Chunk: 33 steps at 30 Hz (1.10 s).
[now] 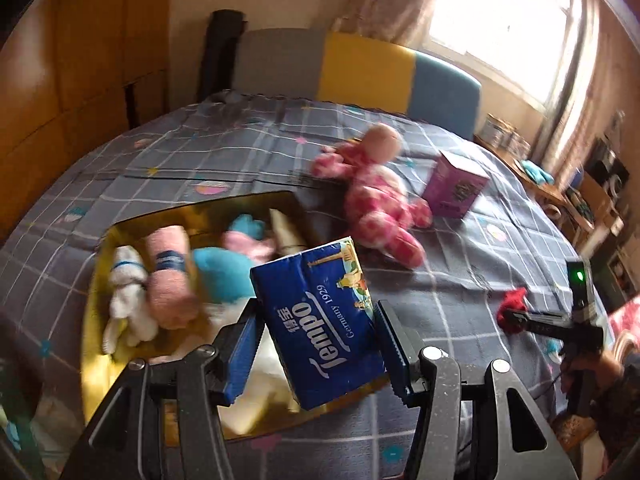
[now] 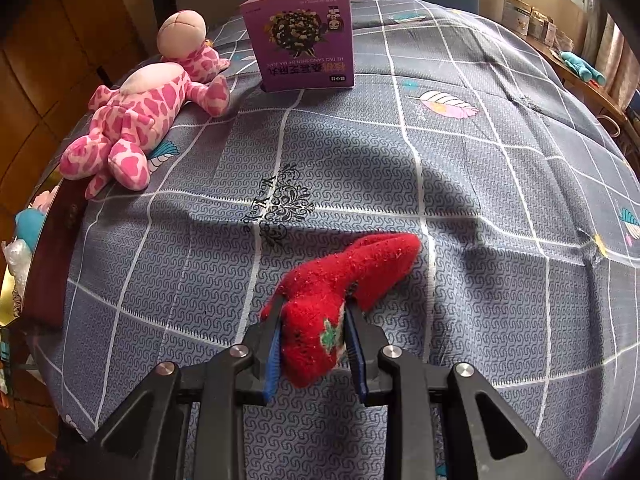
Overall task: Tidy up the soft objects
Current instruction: 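Carry the Tempo pack over the gold tray with the left tool while the right holds the sock, then lower the Tempo pack into the gold tray and open the left tool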
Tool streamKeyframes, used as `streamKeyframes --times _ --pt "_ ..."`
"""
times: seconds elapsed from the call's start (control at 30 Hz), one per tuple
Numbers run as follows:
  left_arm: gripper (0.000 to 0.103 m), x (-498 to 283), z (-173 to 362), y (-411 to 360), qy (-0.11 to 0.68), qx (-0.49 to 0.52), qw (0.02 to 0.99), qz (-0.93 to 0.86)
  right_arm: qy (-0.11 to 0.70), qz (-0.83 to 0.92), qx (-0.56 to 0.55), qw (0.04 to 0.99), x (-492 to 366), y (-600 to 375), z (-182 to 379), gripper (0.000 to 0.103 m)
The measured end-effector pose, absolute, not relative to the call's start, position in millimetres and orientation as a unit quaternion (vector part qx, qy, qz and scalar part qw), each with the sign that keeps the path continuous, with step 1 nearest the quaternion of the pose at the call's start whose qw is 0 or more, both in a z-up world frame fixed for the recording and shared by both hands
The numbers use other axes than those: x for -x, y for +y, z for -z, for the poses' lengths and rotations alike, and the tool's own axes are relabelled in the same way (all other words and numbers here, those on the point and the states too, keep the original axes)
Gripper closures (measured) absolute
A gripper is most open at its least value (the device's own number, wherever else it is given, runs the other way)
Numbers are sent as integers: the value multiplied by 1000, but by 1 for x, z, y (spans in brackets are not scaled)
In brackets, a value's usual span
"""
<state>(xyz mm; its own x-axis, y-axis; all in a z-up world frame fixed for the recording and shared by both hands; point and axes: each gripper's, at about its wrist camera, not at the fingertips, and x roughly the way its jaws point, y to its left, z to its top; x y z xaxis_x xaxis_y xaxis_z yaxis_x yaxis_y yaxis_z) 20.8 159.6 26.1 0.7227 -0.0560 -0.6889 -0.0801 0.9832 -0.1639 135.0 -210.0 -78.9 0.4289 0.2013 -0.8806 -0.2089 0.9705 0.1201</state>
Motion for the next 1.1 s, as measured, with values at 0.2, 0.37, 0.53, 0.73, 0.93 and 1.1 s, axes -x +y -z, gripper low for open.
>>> streamKeyframes --times 0.2,0.37,0.53,0.73,0.93,1.1 --pt "47 -9 -15 241 384 116 912 -87 519 -121 7 846 -135 -210 79 76" --pt "46 -13 15 279 428 111 888 -127 519 -121 6 846 -135 -210 79 76" --pt "44 -28 44 286 461 108 871 -132 519 -121 4 846 -135 -210 79 76" --pt "33 -30 49 281 460 94 870 -151 520 -121 3 846 -135 -210 79 76" --pt "33 -22 35 270 430 90 882 -172 520 -121 4 846 -135 -210 79 76" --pt "33 -16 19 253 400 109 893 -178 518 -118 10 847 -134 -209 79 76"
